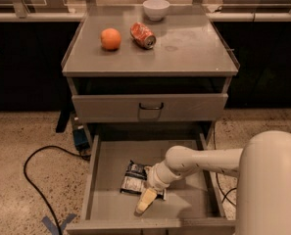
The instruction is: Pick blue chip bag from middle drawer and place on counter
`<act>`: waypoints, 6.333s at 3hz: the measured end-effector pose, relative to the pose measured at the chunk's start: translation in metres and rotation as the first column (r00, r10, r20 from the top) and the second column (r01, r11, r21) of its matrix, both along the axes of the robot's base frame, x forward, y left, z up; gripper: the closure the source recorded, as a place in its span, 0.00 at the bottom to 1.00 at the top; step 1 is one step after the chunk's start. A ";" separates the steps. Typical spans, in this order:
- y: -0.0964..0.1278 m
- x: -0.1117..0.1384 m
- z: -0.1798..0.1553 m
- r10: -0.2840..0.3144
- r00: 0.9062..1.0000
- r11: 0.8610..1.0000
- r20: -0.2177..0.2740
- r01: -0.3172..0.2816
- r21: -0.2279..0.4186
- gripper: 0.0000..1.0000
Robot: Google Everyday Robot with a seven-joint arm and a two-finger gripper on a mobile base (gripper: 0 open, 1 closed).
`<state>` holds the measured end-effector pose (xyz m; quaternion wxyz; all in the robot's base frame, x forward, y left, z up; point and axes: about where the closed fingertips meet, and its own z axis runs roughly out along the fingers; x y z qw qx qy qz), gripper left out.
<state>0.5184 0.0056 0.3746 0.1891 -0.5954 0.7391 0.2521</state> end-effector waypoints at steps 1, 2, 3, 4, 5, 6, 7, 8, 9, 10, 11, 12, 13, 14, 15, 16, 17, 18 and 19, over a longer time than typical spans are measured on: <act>-0.001 -0.001 -0.018 -0.024 0.999 0.997 0.023 0.026 -0.070 0.00; 0.003 0.005 -0.037 -0.044 0.998 0.990 0.039 0.048 -0.129 0.18; 0.006 0.008 -0.038 -0.046 0.998 0.990 0.043 0.052 -0.133 0.41; 0.006 0.008 -0.038 -0.046 0.998 0.990 0.043 0.052 -0.133 0.64; 0.006 0.008 -0.030 -0.046 0.998 0.990 0.043 0.052 -0.133 0.88; 0.006 0.008 -0.023 -0.046 0.998 0.990 0.043 0.052 -0.133 1.00; 0.006 0.008 -0.018 -0.046 0.998 0.990 0.043 0.052 -0.133 1.00; 0.018 0.043 0.055 -0.073 0.993 0.997 0.091 0.074 -0.014 1.00; 0.012 0.066 0.155 -0.082 0.986 0.983 0.148 0.055 0.173 1.00; -0.036 0.072 0.227 -0.110 0.980 0.958 0.164 0.061 0.281 1.00; -0.084 0.083 0.290 -0.154 0.969 0.941 0.194 0.084 0.329 1.00; -0.115 0.109 0.354 -0.178 0.957 0.940 0.228 0.097 0.327 1.00; -0.115 0.110 0.354 -0.177 0.957 0.940 0.229 0.096 0.326 1.00; -0.114 0.124 0.396 -0.170 0.951 0.936 0.257 0.075 0.343 1.00; -0.109 0.135 0.503 -0.157 0.936 0.917 0.315 0.020 0.397 1.00; -0.103 0.145 0.566 -0.135 0.926 0.909 0.352 -0.026 0.417 1.00; -0.091 0.173 0.584 -0.100 0.924 0.911 0.368 -0.063 0.407 1.00; -0.080 0.230 0.546 -0.132 0.936 0.931 0.325 0.004 0.366 1.00; -0.083 0.297 0.511 -0.251 0.907 0.938 0.338 0.142 0.315 1.00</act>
Offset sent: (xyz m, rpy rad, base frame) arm 0.0157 0.0071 -0.0584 -0.2055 -0.0570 -0.0723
